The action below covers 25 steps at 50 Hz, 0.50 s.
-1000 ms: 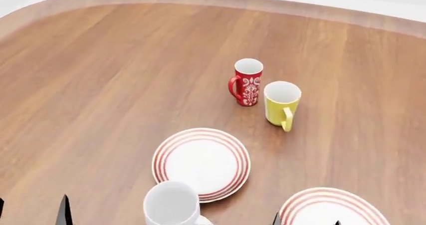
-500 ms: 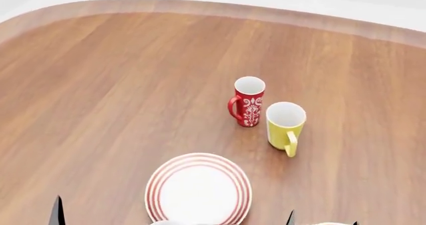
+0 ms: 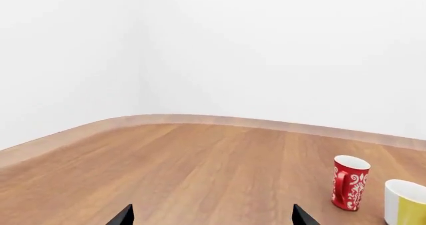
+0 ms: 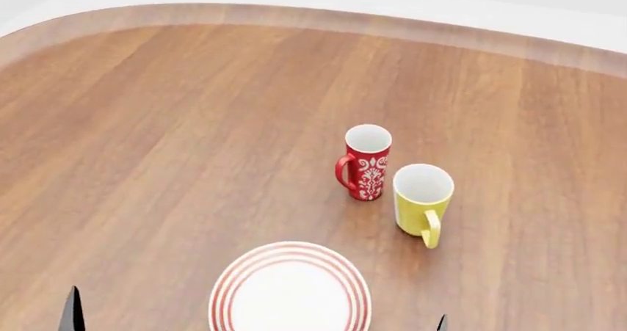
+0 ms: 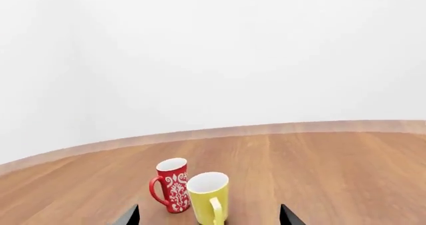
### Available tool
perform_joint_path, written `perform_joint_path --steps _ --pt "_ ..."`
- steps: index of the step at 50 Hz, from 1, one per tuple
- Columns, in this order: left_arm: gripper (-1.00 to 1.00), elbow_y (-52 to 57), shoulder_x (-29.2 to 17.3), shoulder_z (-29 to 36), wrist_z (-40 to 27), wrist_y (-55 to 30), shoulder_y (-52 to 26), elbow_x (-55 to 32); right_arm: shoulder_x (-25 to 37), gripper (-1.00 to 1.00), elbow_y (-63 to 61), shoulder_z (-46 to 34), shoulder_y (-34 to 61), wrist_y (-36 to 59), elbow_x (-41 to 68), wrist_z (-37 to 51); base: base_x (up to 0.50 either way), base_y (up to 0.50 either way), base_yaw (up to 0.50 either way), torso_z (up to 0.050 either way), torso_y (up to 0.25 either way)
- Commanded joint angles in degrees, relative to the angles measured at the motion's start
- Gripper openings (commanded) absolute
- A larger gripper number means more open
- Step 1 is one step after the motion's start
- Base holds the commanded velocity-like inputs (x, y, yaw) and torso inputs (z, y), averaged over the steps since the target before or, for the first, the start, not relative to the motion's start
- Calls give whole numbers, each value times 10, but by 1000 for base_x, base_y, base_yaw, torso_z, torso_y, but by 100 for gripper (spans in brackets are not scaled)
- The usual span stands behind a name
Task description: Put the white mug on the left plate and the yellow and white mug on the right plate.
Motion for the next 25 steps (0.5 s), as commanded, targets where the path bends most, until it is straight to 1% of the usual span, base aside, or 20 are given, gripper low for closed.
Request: perform_joint_path --steps 1,3,4,6,12,13,16,22,25 --pt "100 56 -10 -45 -17 0 26 -44 96 100 -111 37 -61 104 90 -12 0 0 0 0 0" --pt "100 65 -10 -49 -20 -2 28 -50 120 100 -135 45 -67 136 100 -7 0 0 0 0 0" --pt "100 70 -10 -52 -24 -1 30 -51 145 100 -158 47 -69 173 107 -2 0 0 0 0 0" --pt "100 73 -7 -55 -28 -2 29 -56 174 100 -188 53 -70 208 109 6 0 0 0 0 0" --pt "100 69 -1 -55 -47 -6 16 -43 222 100 -219 65 -42 288 137 25 0 0 0 0 0" --pt "100 70 -2 -55 -43 -4 16 -49 222 100 -220 65 -42 289 137 26 0 0 0 0 0" --pt "100 81 2 -59 -53 8 18 -37 251 100 -231 59 -30 327 146 23 0 0 0 0 0" --pt "100 121 1 -59 -59 30 36 -21 261 100 -231 58 -30 343 155 19 0 0 0 0 0" --pt "100 137 9 -74 -75 46 43 -20 269 100 -241 54 -31 351 156 18 0 0 0 0 0"
